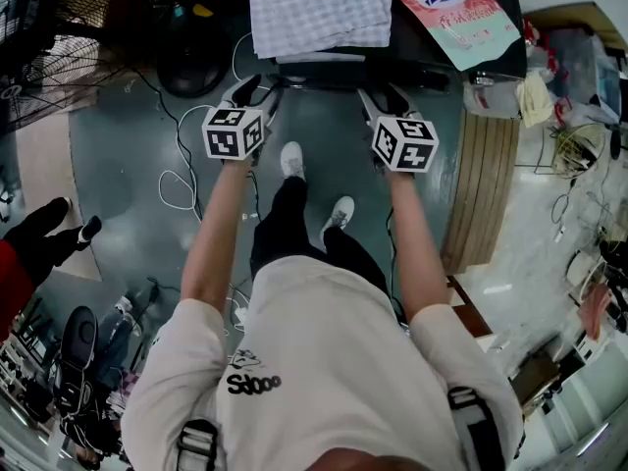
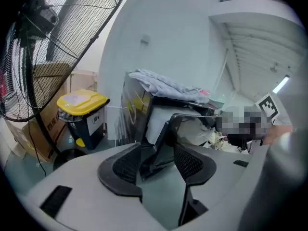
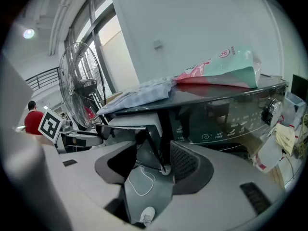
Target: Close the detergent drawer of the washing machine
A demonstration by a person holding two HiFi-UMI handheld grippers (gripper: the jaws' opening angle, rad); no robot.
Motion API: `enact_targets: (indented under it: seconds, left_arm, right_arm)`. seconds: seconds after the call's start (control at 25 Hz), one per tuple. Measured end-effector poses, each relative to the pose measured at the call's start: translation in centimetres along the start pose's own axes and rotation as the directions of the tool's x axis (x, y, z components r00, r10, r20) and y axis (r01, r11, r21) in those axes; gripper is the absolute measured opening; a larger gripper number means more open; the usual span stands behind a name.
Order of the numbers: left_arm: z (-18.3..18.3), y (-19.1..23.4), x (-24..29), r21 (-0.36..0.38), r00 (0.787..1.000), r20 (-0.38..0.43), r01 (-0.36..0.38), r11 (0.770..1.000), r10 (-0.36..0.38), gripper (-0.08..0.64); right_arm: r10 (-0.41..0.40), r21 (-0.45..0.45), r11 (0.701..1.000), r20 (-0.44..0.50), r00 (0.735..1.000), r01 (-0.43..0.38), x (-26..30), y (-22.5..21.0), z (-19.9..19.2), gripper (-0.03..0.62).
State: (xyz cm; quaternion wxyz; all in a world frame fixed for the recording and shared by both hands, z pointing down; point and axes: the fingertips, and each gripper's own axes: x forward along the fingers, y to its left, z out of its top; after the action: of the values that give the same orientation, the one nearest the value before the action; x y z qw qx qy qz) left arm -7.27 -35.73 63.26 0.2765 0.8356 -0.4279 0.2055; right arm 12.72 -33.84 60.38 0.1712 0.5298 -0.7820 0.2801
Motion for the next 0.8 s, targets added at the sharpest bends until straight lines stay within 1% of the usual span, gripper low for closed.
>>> enact_targets:
  seconds: [0.16,0.32,0.4,0.48,0.56,0.68,0.8]
  left_arm:
    - [0.0,0.3,-0.1,-0.032,1.000,0.009,0.012,0.999,-0.012,0.222]
    - [1.1,1.3,1.0,-0.071,0.999,0.023,-0.023,0.997,0.025,0.219]
    - [1.8,1.7,1.6,-0.070,0.999,0.020,-0.037,0.997,0.038,0.213]
    - [2.1,1.8,2.0,-0.057,0.999,0.013,-0.030,0.998,0.031,0.215]
    - [2.2,2.0,2.1,-0.057,1.000,0.019,-0.016,0.998,0.017,0.219]
    - [2.2,2.0,2.2,-0.079,0.999,0.034,-0.003,0.997,0.005,0.224]
    - [2.2,2.0,2.5,-0.085,0.999,0.035,0.002,0.996,0.001,0.224]
  right_arm:
    - [-0.001,0.020,1.000,0.009,1.000,0.001,0.0,0.1,0.1,0.202]
    - [-0.036,0.043,0.998,0.015,0.999,0.036,1.4,-0.6,1.1,0.204]
    - [-0.055,0.029,0.998,0.009,0.998,0.055,2.1,-0.8,1.8,0.204]
    - [-0.066,0.023,0.998,0.006,0.998,0.066,2.4,-0.9,2.2,0.204]
    - [-0.071,0.048,0.996,0.016,0.997,0.070,2.5,-1.0,2.1,0.204]
    - [-0.068,0.107,0.992,0.034,0.997,0.064,2.6,-1.1,2.0,0.204]
    - [-0.077,0.121,0.990,0.039,0.996,0.072,2.7,-1.3,1.9,0.204]
